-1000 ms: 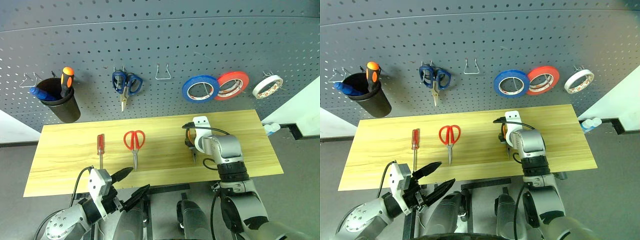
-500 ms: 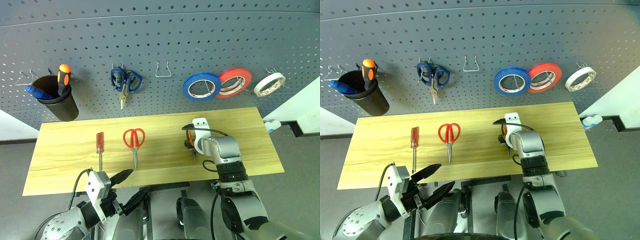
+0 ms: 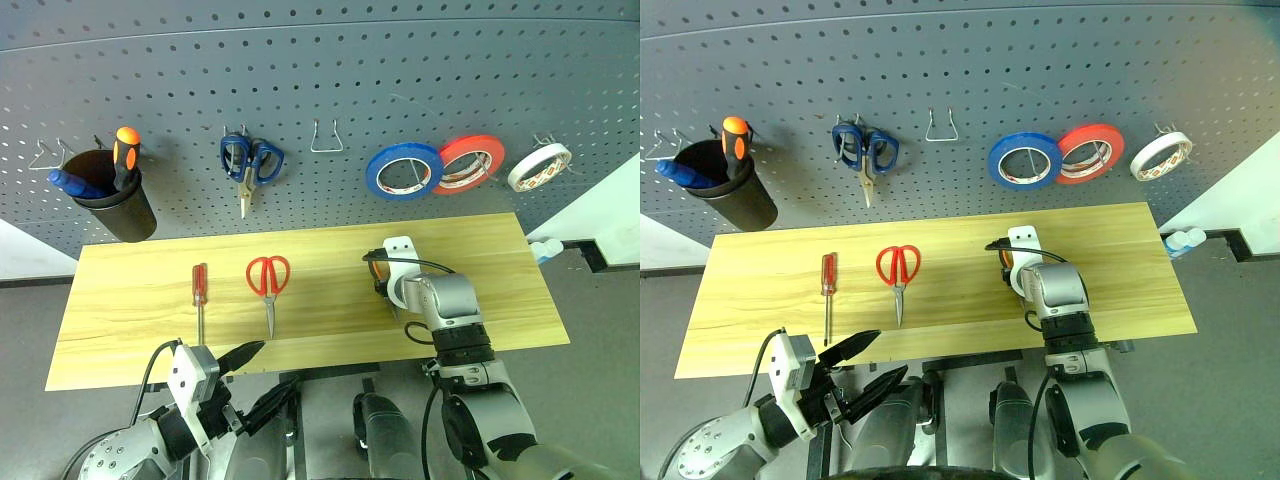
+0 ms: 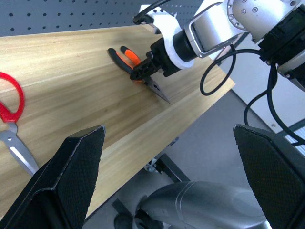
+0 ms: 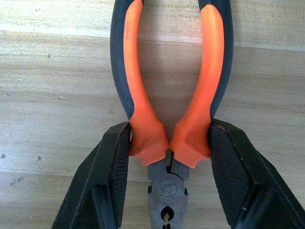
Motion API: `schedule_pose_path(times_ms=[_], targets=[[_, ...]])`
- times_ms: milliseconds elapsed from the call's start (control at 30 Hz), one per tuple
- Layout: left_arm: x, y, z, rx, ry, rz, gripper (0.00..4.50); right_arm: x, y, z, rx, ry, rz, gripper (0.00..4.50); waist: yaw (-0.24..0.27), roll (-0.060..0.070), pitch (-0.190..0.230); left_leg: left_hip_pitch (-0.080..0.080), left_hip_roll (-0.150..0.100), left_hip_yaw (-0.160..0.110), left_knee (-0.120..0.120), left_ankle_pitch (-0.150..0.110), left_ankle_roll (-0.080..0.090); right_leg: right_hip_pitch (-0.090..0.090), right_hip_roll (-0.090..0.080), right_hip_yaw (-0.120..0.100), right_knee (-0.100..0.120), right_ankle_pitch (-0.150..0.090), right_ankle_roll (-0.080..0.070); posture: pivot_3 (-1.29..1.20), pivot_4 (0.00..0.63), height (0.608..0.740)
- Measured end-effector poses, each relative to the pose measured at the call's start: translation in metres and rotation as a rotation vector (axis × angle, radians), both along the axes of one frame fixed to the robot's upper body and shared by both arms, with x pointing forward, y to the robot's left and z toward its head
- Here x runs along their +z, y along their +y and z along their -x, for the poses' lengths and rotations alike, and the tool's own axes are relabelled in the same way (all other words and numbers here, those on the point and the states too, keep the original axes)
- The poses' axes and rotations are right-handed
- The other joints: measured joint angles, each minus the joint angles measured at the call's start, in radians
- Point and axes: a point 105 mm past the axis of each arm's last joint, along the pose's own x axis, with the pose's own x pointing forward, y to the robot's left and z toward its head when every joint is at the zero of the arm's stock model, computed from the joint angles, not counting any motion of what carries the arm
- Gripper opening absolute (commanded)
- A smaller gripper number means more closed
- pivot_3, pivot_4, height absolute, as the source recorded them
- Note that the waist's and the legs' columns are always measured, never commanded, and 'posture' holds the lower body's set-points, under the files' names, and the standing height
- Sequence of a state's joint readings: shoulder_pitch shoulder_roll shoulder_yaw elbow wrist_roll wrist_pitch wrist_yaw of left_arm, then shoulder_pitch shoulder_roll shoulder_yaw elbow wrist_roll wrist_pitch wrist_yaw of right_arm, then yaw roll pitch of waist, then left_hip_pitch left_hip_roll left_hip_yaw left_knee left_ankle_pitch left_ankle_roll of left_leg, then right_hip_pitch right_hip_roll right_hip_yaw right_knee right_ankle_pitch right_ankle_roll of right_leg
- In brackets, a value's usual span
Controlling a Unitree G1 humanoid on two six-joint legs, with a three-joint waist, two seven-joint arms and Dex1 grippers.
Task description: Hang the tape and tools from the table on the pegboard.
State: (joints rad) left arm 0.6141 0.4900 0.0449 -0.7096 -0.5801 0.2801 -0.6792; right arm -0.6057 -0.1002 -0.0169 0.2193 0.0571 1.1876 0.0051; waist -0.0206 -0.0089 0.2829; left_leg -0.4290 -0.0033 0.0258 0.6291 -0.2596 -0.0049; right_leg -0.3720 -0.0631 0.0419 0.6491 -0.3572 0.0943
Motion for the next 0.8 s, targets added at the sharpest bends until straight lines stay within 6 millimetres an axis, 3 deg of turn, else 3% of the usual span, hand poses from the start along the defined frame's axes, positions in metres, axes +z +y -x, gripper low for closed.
schedule_pose_path(times_ms=[433, 800], targets=[[0.002, 0.0, -0.01, -0.009, -0.03, -0.001, 4.5, 0.0, -0.003, 0.003, 0.038, -0.008, -0.001, 2.08, 0.001, 0.0, 0.0, -0.001, 0.0, 0.0, 0.0, 0.0, 0.0, -0.001, 0.0, 0.0, 0.0, 0.0, 0.0, 0.12, 0.299, 0.74], [0.001, 0.003, -0.022, -0.027, -0.05, -0.002, 4.5, 0.014, -0.005, 0.014, 0.088, -0.024, -0.002, 2.08, 0.003, -0.001, -0.001, -0.004, 0.0, 0.0, 0.001, 0.001, -0.001, -0.003, 0.0, -0.002, 0.001, 0.0, 0.001, 0.11, 0.252, 0.74]])
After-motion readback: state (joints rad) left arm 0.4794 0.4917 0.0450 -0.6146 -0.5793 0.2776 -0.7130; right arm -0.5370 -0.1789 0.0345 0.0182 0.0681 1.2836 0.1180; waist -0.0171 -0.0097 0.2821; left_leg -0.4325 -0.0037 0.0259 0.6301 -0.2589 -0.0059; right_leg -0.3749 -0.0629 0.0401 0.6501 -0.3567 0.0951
